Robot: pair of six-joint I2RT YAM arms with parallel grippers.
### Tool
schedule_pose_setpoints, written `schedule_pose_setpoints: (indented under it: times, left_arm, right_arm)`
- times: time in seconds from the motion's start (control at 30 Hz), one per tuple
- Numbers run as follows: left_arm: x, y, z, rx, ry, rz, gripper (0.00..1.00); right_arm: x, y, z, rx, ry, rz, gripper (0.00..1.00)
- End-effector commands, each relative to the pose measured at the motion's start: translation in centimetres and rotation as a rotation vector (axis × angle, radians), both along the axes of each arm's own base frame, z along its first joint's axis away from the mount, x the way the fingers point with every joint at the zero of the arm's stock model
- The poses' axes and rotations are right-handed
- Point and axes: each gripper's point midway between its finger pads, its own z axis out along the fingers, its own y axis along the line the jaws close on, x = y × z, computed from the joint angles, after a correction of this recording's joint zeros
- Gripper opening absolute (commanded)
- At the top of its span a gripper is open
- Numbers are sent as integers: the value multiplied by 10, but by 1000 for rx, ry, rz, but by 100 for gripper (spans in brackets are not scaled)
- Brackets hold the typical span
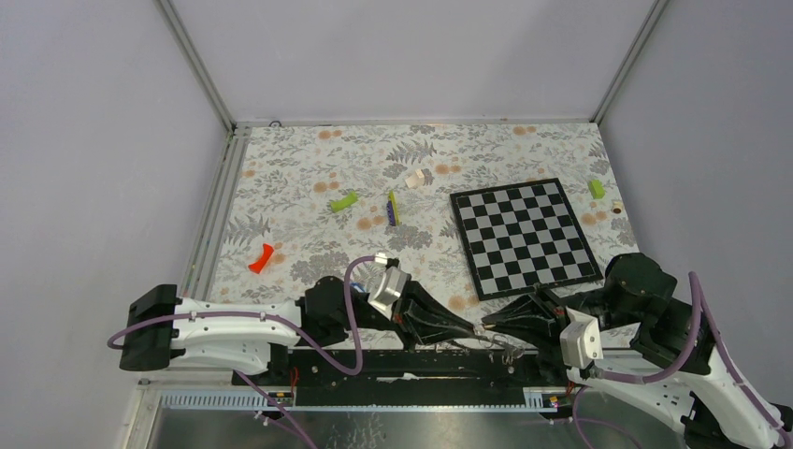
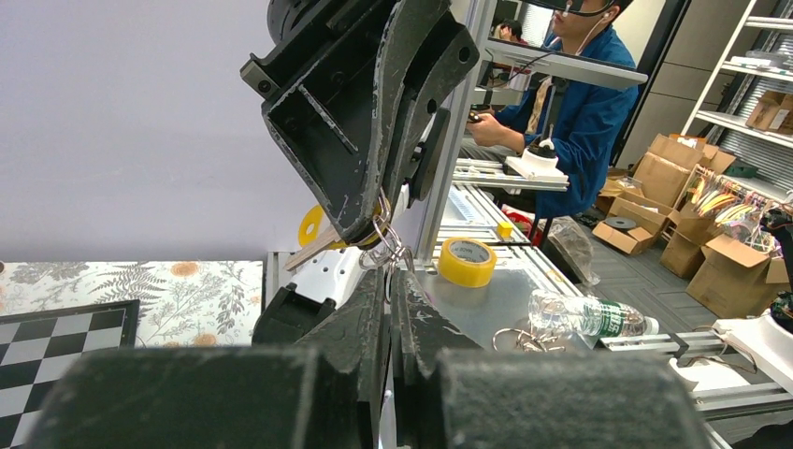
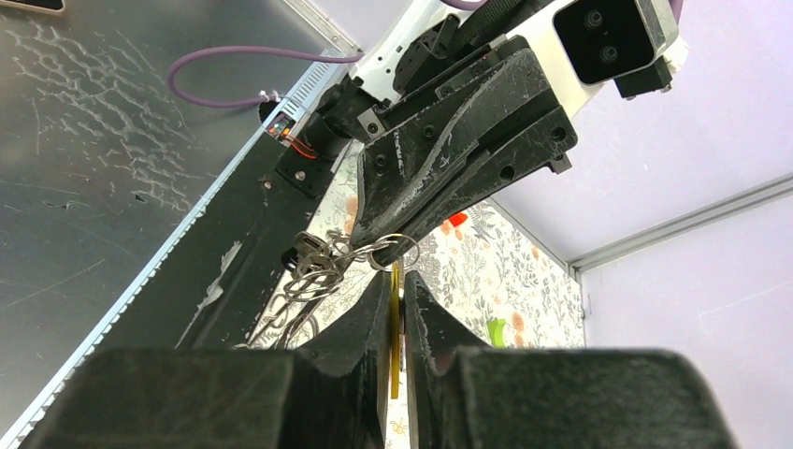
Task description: Remove the keys from the keyring
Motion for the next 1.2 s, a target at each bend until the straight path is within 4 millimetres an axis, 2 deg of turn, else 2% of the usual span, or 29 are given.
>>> schedule_pose_setpoints:
  times: [0.0,0.43,1.17]
  left_arm:
    - [-8,7,19,-39,-2,-34,0]
    - [-2,8,17,-20,11,0,0]
    - [15,22,22,-2,22,109,0]
  right_arm:
    - [2,-5,28,100,-66,-34,0]
    - [2,-11,27,105,-71,-56,0]
    - [3,-15,22,107,-69,-78,0]
